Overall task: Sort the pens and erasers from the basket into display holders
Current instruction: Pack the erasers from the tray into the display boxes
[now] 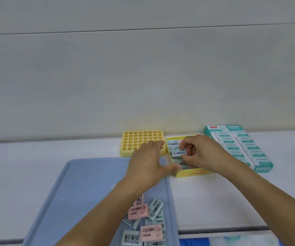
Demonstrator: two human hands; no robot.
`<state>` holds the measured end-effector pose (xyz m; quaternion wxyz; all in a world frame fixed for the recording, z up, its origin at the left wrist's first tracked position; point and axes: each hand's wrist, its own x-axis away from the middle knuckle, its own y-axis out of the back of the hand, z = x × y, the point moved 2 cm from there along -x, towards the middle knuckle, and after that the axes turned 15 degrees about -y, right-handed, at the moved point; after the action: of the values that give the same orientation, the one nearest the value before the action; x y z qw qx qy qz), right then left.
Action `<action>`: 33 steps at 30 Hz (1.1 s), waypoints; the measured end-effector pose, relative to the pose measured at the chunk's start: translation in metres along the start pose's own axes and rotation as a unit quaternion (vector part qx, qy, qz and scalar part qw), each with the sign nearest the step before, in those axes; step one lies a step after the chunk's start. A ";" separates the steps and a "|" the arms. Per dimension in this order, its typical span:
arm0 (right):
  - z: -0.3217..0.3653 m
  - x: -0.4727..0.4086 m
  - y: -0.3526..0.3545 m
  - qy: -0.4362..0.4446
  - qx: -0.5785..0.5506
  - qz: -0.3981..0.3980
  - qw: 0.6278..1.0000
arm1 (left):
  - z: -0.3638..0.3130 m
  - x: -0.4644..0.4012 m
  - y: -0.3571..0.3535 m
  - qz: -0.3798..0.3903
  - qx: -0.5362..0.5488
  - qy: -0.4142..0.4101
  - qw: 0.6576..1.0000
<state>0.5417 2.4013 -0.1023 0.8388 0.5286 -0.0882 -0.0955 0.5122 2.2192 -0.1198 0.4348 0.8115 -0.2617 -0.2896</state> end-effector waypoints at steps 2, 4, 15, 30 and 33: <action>0.004 -0.002 -0.004 0.005 0.021 0.011 1.000 | -0.004 -0.001 -0.006 0.024 -0.037 -0.010 0.999; 0.006 -0.005 -0.006 0.005 0.025 0.015 1.000 | -0.006 -0.003 -0.009 0.037 -0.070 -0.016 0.997; 0.008 -0.011 -0.010 -0.027 0.053 0.006 0.998 | -0.002 -0.007 -0.011 0.052 -0.085 -0.027 0.995; 0.052 0.079 -0.021 0.209 -0.088 0.101 0.969 | 0.037 0.115 0.061 0.039 0.132 -0.039 0.990; 0.046 0.099 -0.045 0.230 -0.024 0.166 0.959 | 0.042 0.143 0.049 0.107 0.115 -0.044 0.987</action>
<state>0.6227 2.3169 -0.1184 0.8528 0.4943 0.0231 0.1668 0.5733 2.0756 -0.1318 0.3551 0.8098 -0.3976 -0.2449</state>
